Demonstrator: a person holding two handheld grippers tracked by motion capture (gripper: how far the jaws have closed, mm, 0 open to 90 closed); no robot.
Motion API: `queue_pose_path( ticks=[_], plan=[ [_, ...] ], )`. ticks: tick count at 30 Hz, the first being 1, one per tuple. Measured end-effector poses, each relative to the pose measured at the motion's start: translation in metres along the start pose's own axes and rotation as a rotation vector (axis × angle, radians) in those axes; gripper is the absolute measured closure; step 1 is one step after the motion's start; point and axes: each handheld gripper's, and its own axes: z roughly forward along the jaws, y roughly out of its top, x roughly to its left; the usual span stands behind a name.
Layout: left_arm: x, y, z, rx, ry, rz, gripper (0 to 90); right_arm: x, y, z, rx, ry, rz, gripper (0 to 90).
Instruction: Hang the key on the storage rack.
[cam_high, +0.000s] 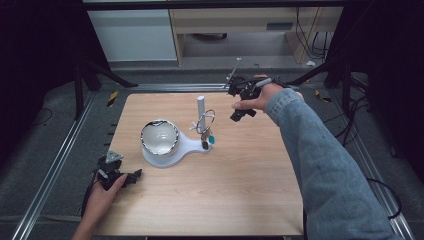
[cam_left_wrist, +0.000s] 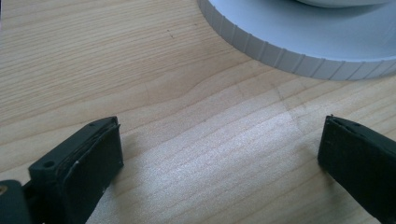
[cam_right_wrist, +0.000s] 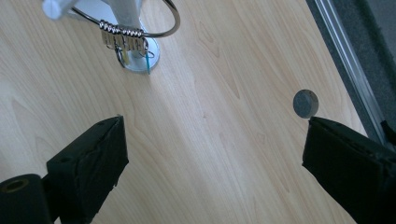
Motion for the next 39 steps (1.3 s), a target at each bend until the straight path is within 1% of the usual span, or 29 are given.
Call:
queue_pose_path(
  ticks=[2, 3, 4, 5, 6, 10, 11, 12, 13, 15, 17, 18, 19, 21, 22, 23, 25, 26, 28, 29, 31, 32, 33, 34, 35, 38, 39],
  plan=[
    [0.0, 0.0, 0.0, 0.0, 0.0, 0.0, 0.0, -0.001, -0.005, 0.0, -0.019, 0.001, 0.022, 6.3],
    [0.0, 0.0, 0.0, 0.0, 0.0, 0.0, 0.0, -0.001, -0.005, 0.0, -0.019, 0.001, 0.022, 6.3],
    [0.0, 0.0, 0.0, 0.0, 0.0, 0.0, 0.0, -0.002, -0.01, 0.0, -0.029, -0.004, 0.025, 6.2],
    [0.0, 0.0, 0.0, 0.0, 0.0, 0.0, 0.0, -0.002, -0.01, 0.0, -0.029, -0.004, 0.025, 6.2],
    [0.0, 0.0, 0.0, 0.0, 0.0, -0.001, 0.0, -0.004, -0.014, 0.0, -0.026, -0.011, 0.025, 6.2],
    [0.0, 0.0, 0.0, 0.0, 0.0, 0.0, 0.0, -0.007, -0.023, 0.0, -0.038, -0.032, 0.049, 7.0],
    [0.0, 0.0, 0.0, 0.0, 0.0, -0.001, 0.0, -0.008, -0.026, 0.0, -0.039, -0.035, 0.063, 10.1],
    [0.0, 0.0, 0.0, 0.0, 0.0, -0.001, 0.0, -0.01, -0.028, -0.001, -0.038, -0.026, 0.074, 13.0],
    [0.0, 0.0, 0.0, -0.001, 0.0, 0.0, 0.0, -0.012, -0.03, -0.001, -0.039, -0.025, 0.09, 13.2],
    [0.0, 0.0, 0.0, 0.0, -0.001, 0.0, 0.0, -0.014, -0.035, -0.001, -0.044, -0.041, 0.109, 13.3],
    [0.0, 0.0, 0.0, -0.001, 0.0, 0.0, 0.0, -0.017, -0.04, -0.002, -0.057, -0.055, 0.123, 13.0],
    [0.0, 0.0, 0.0, -0.001, 0.0, 0.0, 0.0, -0.017, -0.04, -0.002, -0.057, -0.055, 0.123, 13.0],
    [0.0, 0.0, 0.0, -0.001, 0.0, -0.001, 0.0, -0.018, -0.044, -0.003, -0.074, -0.074, 0.13, 13.1],
    [0.0, 0.0, 0.0, -0.001, 0.0, -0.001, 0.0, -0.019, -0.046, -0.003, -0.081, -0.079, 0.135, 13.1],
    [0.0, 0.0, 0.0, -0.001, 0.0, 0.0, 0.0, -0.02, -0.051, -0.004, -0.099, -0.094, 0.14, 13.0],
    [0.0, 0.0, 0.0, -0.001, 0.0, 0.0, 0.0, -0.02, -0.051, -0.004, -0.099, -0.094, 0.14, 13.0],
    [0.0, 0.0, 0.0, -0.001, 0.0, -0.001, 0.0, -0.02, -0.058, -0.003, -0.122, -0.111, 0.148, 13.0],
    [0.0, 0.0, 0.0, -0.001, 0.0, -0.001, 0.0, -0.02, -0.058, -0.003, -0.122, -0.111, 0.148, 13.0],
    [0.0, 0.0, 0.0, -0.001, 0.0, 0.0, 0.0, -0.02, -0.063, -0.003, -0.142, -0.13, 0.152, 13.0],
    [0.0, 0.0, 0.0, -0.001, 0.0, 0.0, 0.0, -0.019, -0.068, -0.002, -0.158, -0.138, 0.163, 12.9],
    [0.0, 0.0, 0.0, -0.001, 0.0, -0.001, 0.0, -0.019, -0.07, -0.002, -0.16, -0.144, 0.163, 12.7],
    [0.0, 0.0, 0.0, -0.001, 0.0, 0.0, 0.0, -0.019, -0.073, -0.001, -0.166, -0.153, 0.16, 12.2],
    [0.0, 0.0, 0.0, -0.001, 0.0, -0.001, 0.0, -0.018, -0.08, 0.002, -0.192, -0.168, 0.173, 11.3],
    [0.0, 0.0, 0.0, -0.001, 0.0, -0.002, 0.0, -0.018, -0.08, 0.002, -0.192, -0.168, 0.173, 11.3],
    [0.0, 0.0, 0.0, -0.001, 0.0, -0.002, 0.0, -0.018, -0.086, 0.005, -0.206, -0.188, 0.179, 11.2],
    [0.0, 0.0, 0.0, 0.0, 0.0, -0.001, 0.0, -0.017, -0.098, 0.014, -0.234, -0.192, 0.211, 10.3],
    [0.0, 0.0, 0.0, 0.0, 0.0, 0.001, 0.0, -0.016, -0.102, 0.017, -0.24, -0.2, 0.215, 10.3]
  ],
)
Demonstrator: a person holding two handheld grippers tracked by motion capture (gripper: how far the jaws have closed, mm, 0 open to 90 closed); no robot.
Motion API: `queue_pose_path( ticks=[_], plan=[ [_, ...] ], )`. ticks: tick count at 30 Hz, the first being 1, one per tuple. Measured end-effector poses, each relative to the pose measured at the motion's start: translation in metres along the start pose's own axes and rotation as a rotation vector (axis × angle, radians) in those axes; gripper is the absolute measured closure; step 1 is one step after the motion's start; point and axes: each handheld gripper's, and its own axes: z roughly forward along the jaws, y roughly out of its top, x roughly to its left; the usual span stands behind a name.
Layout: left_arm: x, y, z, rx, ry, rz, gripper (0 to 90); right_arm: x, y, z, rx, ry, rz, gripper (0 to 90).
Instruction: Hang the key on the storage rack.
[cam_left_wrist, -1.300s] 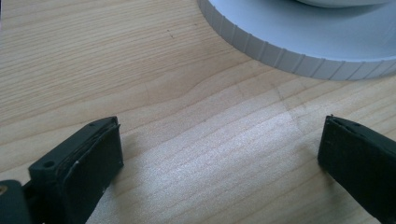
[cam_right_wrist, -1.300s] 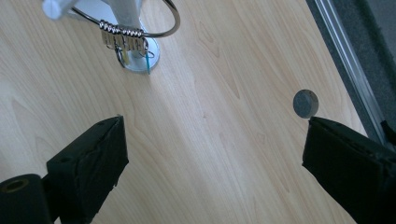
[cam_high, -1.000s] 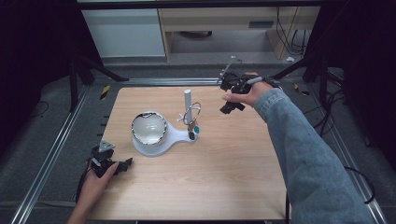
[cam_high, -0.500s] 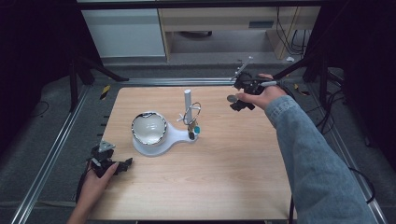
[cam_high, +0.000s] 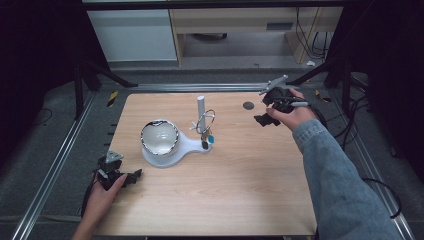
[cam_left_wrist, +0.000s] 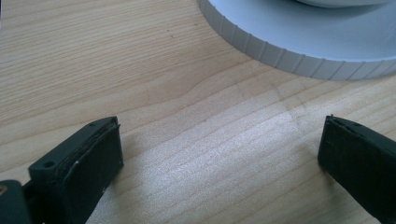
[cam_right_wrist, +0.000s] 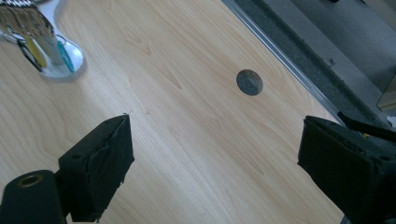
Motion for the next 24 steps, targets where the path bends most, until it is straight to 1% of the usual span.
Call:
queue_pose_path(
  ticks=[1, 2, 3, 4, 5, 6, 10, 12, 14, 15, 16, 17, 19, 22, 23, 24],
  plan=[
    [0.0, 0.0, 0.0, 0.0, 0.0, 0.0, 0.0, 0.0, 0.0, 0.0, 0.0, 0.0, 0.0, 10.3],
    [0.0, 0.0, 0.0, 0.0, 0.0, 0.0, 0.0, 0.002, -0.009, 0.004, -0.006, -0.013, 0.004, 10.1],
    [0.0, 0.0, 0.0, 0.0, 0.0, 0.0, 0.0, 0.003, -0.013, 0.006, -0.008, -0.015, 0.009, 10.2],
    [0.0, 0.0, 0.0, 0.0, 0.0, 0.0, 0.0, 0.003, -0.013, 0.006, -0.008, -0.015, 0.009, 10.2],
    [0.0, 0.0, 0.0, 0.0, 0.0, 0.0, 0.0, 0.005, -0.021, 0.009, -0.01, -0.017, 0.016, 10.2],
    [0.0, 0.0, 0.0, 0.0, 0.0, -0.001, 0.0, 0.006, -0.024, 0.01, -0.008, -0.017, 0.022, 10.3],
    [0.0, 0.0, 0.0, -0.001, 0.0, -0.001, 0.0, 0.01, -0.037, 0.014, -0.019, -0.01, 0.03, 10.0],
    [0.0, 0.0, 0.0, 0.002, 0.001, 0.002, 0.0, 0.01, -0.04, 0.016, -0.023, -0.005, 0.037, 9.9],
    [0.0, 0.0, 0.0, 0.0, 0.0, -0.001, 0.0, 0.013, -0.05, 0.021, -0.031, -0.005, 0.043, 9.9],
    [0.0, 0.0, 0.0, 0.0, 0.0, -0.001, 0.0, 0.013, -0.05, 0.021, -0.031, -0.005, 0.043, 9.9],
    [0.0, 0.0, 0.0, 0.0, 0.0, 0.0, 0.0, 0.015, -0.056, 0.025, -0.037, 0.0, 0.045, 9.9],
    [0.0, 0.0, 0.0, 0.0, 0.0, 0.0, 0.0, 0.015, -0.056, 0.025, -0.037, 0.0, 0.045, 9.9],
    [0.0, 0.0, 0.0, 0.0, 0.0, 0.0, 0.0, 0.018, -0.065, 0.031, -0.04, 0.006, 0.055, 9.9],
    [0.0, 0.0, 0.0, 0.0, 0.0, 0.0, 0.0, 0.02, -0.07, 0.035, -0.043, 0.008, 0.052, 9.8],
    [0.0, 0.0, 0.0, 0.0, 0.0, 0.0, 0.0, 0.024, -0.076, 0.039, -0.045, 0.019, 0.059, 9.8],
    [0.0, 0.0, 0.0, 0.0, 0.0, 0.0, 0.0, 0.025, -0.078, 0.04, -0.044, 0.02, 0.063, 9.8]
  ],
)
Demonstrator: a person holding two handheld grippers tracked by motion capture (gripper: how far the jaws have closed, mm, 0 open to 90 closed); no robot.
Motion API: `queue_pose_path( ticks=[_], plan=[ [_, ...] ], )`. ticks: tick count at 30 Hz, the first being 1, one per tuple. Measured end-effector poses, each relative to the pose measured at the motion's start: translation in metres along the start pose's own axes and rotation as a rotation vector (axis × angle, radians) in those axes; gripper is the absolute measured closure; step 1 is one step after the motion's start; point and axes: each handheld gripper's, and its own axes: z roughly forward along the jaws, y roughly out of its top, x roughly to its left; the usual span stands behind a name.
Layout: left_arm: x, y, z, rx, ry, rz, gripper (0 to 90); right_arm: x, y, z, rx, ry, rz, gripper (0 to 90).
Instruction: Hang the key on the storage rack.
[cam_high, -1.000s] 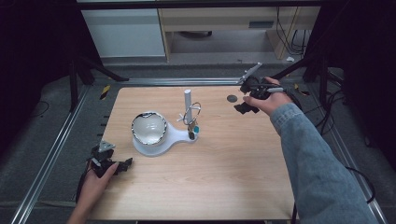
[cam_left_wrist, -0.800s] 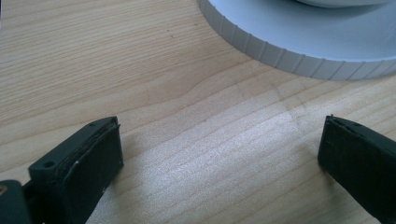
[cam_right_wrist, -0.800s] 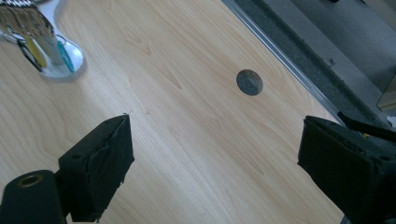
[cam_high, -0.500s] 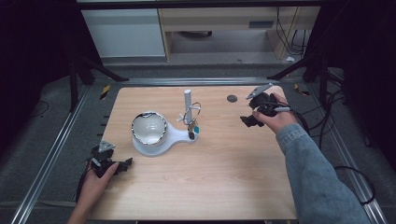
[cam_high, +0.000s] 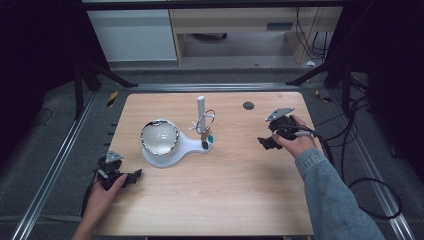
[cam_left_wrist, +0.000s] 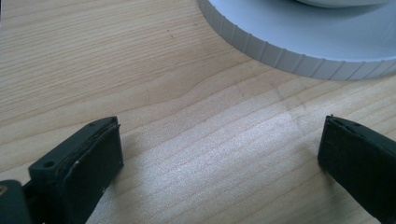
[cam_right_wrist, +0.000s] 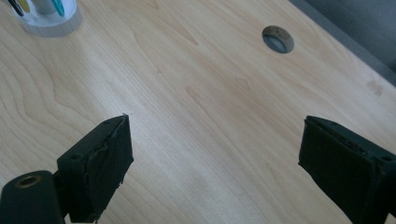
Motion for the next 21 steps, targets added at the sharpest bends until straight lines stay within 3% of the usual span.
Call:
queue_pose_path(
  ticks=[12, 21],
  plan=[
    [0.0, 0.0, 0.0, 0.0, 0.0, 0.0, 0.0, 0.012, -0.044, 0.024, 0.023, 0.047, 0.06, 9.8],
    [0.0, 0.0, 0.0, 0.0, 0.0, 0.0, 0.0, -0.002, -0.071, 0.035, 0.031, 0.026, 0.152, 9.7]
  ],
)
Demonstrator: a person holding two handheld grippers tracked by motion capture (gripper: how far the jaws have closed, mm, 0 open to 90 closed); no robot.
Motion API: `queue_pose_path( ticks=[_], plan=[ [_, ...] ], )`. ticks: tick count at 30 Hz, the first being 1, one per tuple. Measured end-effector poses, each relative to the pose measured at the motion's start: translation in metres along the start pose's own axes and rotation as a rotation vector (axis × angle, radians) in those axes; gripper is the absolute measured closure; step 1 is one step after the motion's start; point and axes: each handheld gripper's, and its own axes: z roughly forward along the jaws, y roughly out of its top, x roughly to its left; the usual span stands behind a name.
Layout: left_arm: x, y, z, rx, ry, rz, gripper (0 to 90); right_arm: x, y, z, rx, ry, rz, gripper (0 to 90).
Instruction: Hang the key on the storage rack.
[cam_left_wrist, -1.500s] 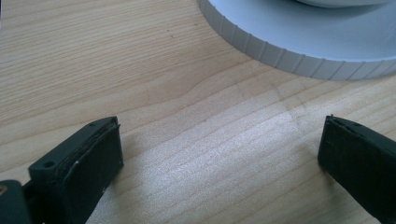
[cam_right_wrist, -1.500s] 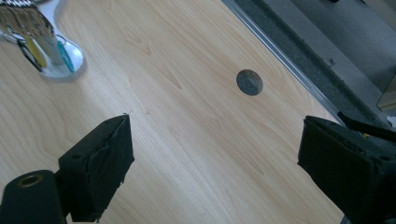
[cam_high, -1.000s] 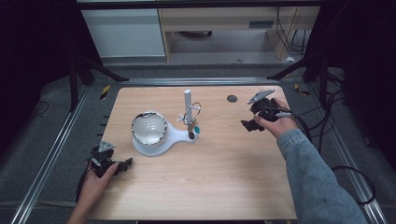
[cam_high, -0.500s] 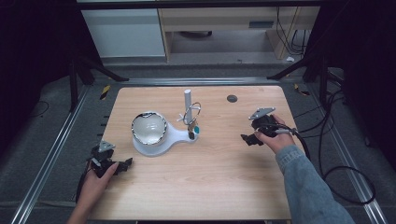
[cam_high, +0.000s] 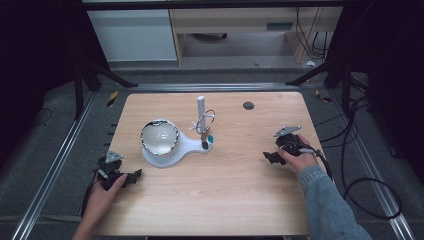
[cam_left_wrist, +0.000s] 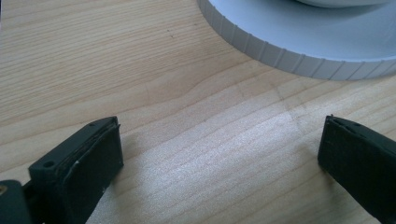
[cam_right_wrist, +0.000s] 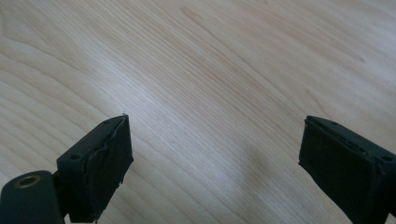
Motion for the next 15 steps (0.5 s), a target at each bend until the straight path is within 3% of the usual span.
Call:
queue_pose_path(
  ticks=[2, 9, 15],
  plan=[
    [0.0, 0.0, 0.0, 0.0, 0.0, 0.0, 0.0, -0.005, -0.007, 0.003, -0.003, -0.005, 0.031, 9.5],
    [0.0, 0.0, 0.0, 0.0, 0.0, 0.0, 0.0, -0.008, -0.013, 0.007, -0.015, -0.011, 0.066, 8.7],
    [0.0, 0.0, 0.0, 0.0, 0.0, 0.0, 0.0, -0.006, -0.019, 0.016, -0.042, 0.014, 0.103, 6.0]
  ],
)
